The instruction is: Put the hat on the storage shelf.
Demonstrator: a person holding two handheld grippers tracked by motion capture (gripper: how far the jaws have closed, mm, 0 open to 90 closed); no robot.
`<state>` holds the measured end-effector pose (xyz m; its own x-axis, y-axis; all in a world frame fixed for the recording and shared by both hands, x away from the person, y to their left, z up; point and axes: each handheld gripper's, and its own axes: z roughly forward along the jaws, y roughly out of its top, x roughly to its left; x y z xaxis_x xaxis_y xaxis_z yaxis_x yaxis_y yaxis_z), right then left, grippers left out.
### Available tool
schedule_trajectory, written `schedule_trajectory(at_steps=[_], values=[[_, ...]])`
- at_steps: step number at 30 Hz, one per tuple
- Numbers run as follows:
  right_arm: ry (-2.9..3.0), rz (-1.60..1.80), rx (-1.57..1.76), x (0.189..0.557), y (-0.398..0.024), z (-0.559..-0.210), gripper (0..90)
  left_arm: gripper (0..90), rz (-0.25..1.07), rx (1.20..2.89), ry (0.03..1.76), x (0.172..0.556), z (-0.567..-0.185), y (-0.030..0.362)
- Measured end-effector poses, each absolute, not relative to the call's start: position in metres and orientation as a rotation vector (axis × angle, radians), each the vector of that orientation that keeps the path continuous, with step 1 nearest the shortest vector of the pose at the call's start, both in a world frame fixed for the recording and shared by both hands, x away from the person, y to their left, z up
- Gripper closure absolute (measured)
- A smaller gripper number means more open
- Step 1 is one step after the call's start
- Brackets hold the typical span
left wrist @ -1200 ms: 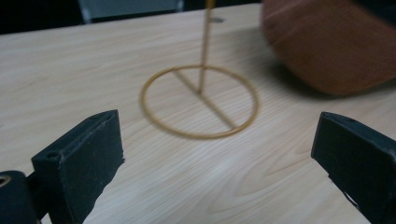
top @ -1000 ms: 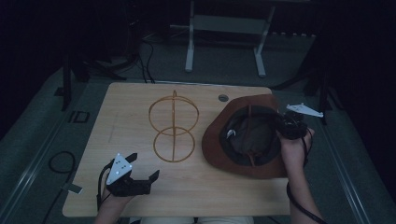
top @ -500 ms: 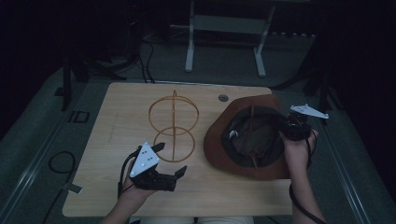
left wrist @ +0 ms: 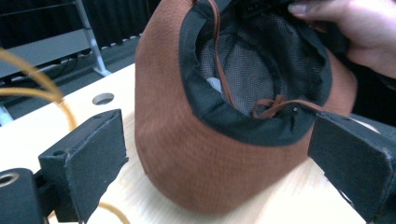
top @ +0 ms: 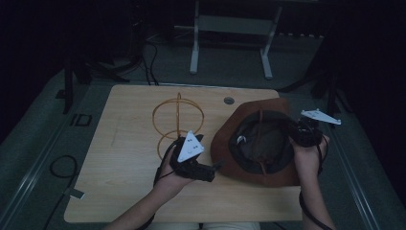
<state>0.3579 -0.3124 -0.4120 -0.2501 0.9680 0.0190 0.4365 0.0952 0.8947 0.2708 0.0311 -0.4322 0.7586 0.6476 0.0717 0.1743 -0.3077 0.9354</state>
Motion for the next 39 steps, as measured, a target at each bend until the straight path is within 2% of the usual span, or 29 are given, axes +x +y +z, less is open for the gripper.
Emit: schedule_trajectory(at_steps=[16,35,39], values=[[1.769,1.117,1.366,0.349,-0.317,-0.410,84.6,5.2,0.550,1.916,0.609,0.317,-0.427,-0.041],[1.772,1.128,1.344,0.342,-0.317,-0.407,84.6,5.6,0.617,1.980,0.702,0.358,-0.426,-0.069],[1.775,1.141,1.331,0.338,-0.315,-0.405,84.6,9.1,0.623,2.003,0.748,0.367,-0.433,-0.070]])
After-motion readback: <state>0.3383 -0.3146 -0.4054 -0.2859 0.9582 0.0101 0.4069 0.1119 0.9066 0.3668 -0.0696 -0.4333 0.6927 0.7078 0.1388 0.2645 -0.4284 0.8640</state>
